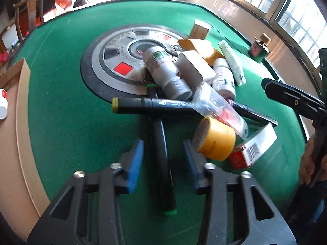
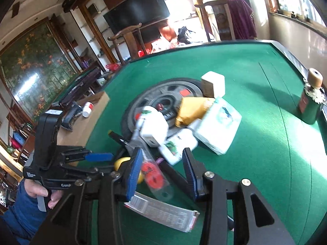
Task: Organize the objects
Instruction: 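Grasp the black green-capped marker with the left gripper while the right grasps the pink-capped marker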
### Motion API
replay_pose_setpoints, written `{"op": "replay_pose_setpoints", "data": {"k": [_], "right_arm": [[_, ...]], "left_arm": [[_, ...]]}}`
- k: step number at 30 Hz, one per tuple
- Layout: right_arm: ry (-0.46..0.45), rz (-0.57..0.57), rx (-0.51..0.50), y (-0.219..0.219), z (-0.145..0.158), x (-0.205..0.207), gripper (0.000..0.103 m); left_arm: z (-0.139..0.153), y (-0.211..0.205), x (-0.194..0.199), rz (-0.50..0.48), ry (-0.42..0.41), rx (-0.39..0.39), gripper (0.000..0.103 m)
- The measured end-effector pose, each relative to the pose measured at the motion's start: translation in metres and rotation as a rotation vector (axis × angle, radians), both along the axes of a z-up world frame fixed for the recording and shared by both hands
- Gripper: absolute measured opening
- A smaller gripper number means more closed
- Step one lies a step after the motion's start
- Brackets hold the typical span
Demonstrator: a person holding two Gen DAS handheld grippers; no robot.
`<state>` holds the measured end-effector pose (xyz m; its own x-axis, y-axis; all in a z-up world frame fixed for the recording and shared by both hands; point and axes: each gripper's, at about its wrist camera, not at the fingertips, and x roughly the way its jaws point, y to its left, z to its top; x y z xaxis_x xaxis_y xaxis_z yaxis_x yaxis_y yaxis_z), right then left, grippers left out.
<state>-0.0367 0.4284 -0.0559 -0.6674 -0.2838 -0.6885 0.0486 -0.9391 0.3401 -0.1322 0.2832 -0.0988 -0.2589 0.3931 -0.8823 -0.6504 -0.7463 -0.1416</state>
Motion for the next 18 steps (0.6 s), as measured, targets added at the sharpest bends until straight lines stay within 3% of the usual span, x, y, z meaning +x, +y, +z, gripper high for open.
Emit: {"op": "replay_pose_setpoints", "data": {"k": [1,4,13,15,16,18], "right_arm": [[-0.020,0.005,0.019,0.002,-0.004,-0.001,0.041],[-0.071,0.052,0.079,0.003,-0.017,-0.003,0.041],[-0.150,0.223,0.315,-0.021,-0.045,-0.001,0.042],[-0.145,0.213,0.360,-0.027,-0.045,-0.001,0.039],[-0.140,0.205,0.366,-0.028,-0.045,0.000,0.030],[-0.136,0.186,0.360,-0.028,-0.045,0.002,0.026]], "left_arm": [[0.000,-0.001,0.001,0.006,0.020,-0.009,0.015],[0.000,-0.015,0.000,0.014,0.004,0.012,0.014],[-0.002,-0.046,0.013,0.062,0.074,-0.017,0.014],[-0.002,-0.045,0.012,0.062,0.081,-0.016,0.014],[-0.003,-0.045,0.011,0.066,0.079,-0.009,0.014],[-0.004,-0.044,0.008,0.071,0.078,0.006,0.014]]}}
